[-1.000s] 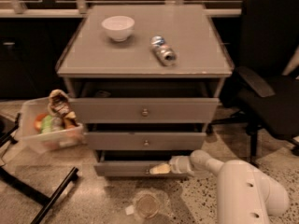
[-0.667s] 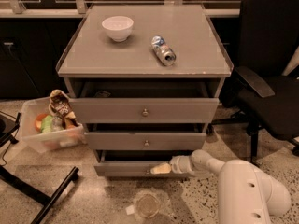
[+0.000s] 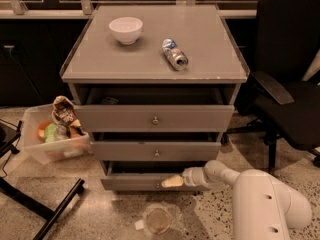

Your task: Open bottom drawer

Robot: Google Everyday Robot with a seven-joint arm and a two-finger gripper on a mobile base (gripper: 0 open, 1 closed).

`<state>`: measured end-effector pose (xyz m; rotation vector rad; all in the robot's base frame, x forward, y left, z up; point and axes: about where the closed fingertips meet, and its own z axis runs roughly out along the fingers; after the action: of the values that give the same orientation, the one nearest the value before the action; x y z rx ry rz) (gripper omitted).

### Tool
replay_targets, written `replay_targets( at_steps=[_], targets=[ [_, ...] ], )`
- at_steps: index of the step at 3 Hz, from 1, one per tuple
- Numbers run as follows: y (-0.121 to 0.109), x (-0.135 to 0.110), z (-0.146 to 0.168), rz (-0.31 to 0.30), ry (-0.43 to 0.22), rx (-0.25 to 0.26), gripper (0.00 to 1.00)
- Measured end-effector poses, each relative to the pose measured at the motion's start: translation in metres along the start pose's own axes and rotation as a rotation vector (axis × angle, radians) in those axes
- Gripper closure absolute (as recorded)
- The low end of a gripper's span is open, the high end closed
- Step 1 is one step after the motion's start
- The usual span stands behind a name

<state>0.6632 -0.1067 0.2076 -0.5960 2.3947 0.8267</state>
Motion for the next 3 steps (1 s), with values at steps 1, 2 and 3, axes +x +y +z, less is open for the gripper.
replay_targets(
  at_steps=[1,2,3],
  targets=[
    [0.005,0.012,-0.001,0.0,0.044,-0.011,0.0],
    [0.007,0.009,-0.004,0.0,0.044,-0.011,0.0],
    [0.043,0.041,-0.003,-0.067,0.245,-0.086,0.0]
  ],
)
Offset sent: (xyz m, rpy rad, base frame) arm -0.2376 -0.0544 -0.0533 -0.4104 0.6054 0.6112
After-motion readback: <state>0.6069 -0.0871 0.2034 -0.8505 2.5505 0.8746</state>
